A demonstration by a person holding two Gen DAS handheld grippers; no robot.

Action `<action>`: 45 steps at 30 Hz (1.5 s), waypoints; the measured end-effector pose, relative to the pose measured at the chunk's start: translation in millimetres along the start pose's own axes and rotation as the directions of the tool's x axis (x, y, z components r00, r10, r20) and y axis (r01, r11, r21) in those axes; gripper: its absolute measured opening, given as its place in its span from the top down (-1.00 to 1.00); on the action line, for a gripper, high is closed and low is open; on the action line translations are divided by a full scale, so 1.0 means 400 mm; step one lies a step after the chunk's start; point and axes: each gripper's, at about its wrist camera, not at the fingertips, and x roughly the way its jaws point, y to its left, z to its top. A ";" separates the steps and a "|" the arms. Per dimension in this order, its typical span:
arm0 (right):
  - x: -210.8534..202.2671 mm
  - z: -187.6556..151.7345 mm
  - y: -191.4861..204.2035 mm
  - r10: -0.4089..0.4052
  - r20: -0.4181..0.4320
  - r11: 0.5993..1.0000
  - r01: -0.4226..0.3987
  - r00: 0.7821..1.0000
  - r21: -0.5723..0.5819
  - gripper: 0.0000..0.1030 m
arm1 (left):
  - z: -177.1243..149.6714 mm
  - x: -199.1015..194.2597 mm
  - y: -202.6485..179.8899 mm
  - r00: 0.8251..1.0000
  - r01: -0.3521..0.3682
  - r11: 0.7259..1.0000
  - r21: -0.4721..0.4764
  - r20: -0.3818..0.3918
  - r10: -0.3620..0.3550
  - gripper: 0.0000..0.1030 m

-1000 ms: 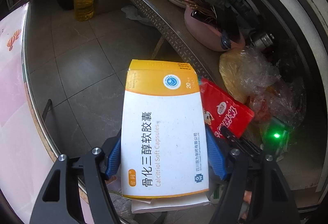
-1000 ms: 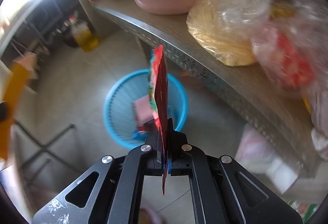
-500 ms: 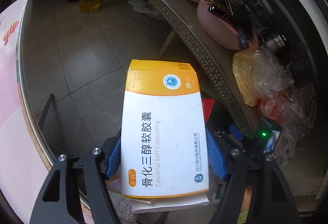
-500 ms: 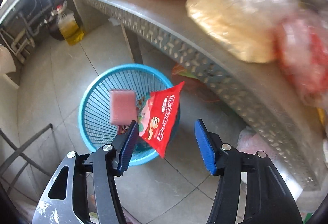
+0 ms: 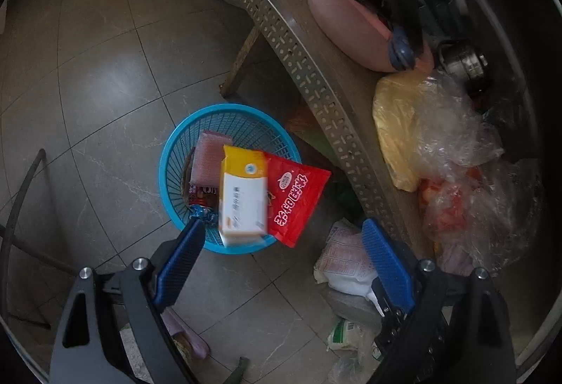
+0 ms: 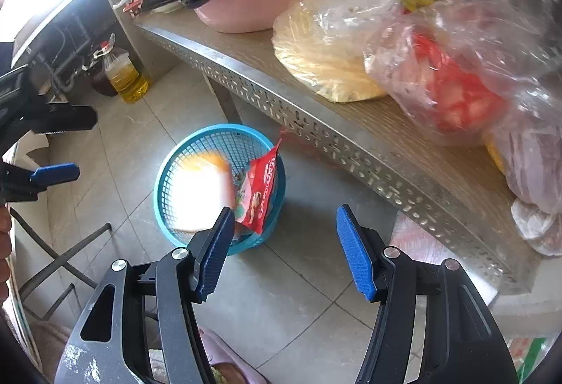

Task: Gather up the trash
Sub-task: 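Move both grippers back to the table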

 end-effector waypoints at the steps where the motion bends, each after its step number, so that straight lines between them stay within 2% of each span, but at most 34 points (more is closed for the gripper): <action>1: -0.001 -0.006 0.000 0.003 0.000 1.000 -0.003 1.000 0.001 -0.13 | -0.010 -0.018 0.005 1.000 -0.003 1.000 0.001 0.012 0.003 -0.72; 5: -0.006 -0.018 0.007 0.025 -0.010 1.000 -0.025 1.000 -0.006 -0.13 | -0.045 -0.111 0.024 0.997 0.004 1.000 0.001 0.073 -0.004 -0.72; 10: -0.035 -0.017 0.038 0.074 0.002 0.997 -0.074 0.997 -0.022 -0.13 | -0.112 -0.258 0.045 0.985 -0.007 1.000 0.022 0.170 0.003 -0.72; 13: -0.067 -0.012 0.061 0.115 0.014 0.993 -0.114 0.993 -0.035 -0.14 | -0.168 -0.351 0.065 0.972 -0.021 0.999 0.025 0.235 0.014 -0.72; 17: -0.129 0.000 0.101 0.197 0.035 0.978 -0.194 0.980 -0.072 -0.27 | -0.245 -0.470 0.097 0.948 -0.043 0.998 0.039 0.316 0.029 -0.72; 19: -0.163 0.004 0.126 0.251 0.044 0.964 -0.246 0.967 -0.103 -0.38 | -0.287 -0.530 0.119 0.931 -0.063 0.998 0.031 0.362 0.047 -0.72; 23: -0.225 0.009 0.178 0.369 0.036 0.919 -0.359 0.929 -0.161 -0.52 | -0.370 -0.633 0.170 0.896 -0.104 0.995 0.004 0.434 0.092 -0.72; 29: -0.289 0.018 0.265 0.502 -0.020 0.837 -0.491 0.865 -0.240 -0.57 | -0.517 -0.760 0.287 0.841 -0.156 0.984 -0.088 0.511 0.180 -0.72; 34: -0.316 0.022 0.341 0.582 -0.082 0.773 -0.582 0.809 -0.253 -0.57 | -0.642 -0.854 0.382 0.780 -0.194 0.959 -0.209 0.560 0.280 -0.72; 36: -0.322 0.021 0.383 0.610 -0.120 0.741 -0.618 0.783 -0.263 -0.57 | -0.700 -0.888 0.414 0.750 -0.202 0.946 -0.252 0.582 0.315 -0.72; 39: -0.329 0.011 0.447 0.648 -0.174 0.689 -0.667 0.742 -0.282 -0.57 | -0.783 -0.927 0.452 0.717 -0.210 0.927 -0.310 0.596 0.362 -0.72; 41: -0.333 0.003 0.493 0.666 -0.208 0.653 -0.695 0.716 -0.300 -0.57 | -0.837 -0.945 0.473 0.699 -0.213 0.912 -0.350 0.597 0.393 -0.73; 45: -0.338 -0.024 0.598 0.701 -0.300 0.569 -0.761 0.647 -0.312 -0.57 | -0.921 -0.971 0.502 0.671 -0.201 0.884 -0.422 0.598 0.439 -0.73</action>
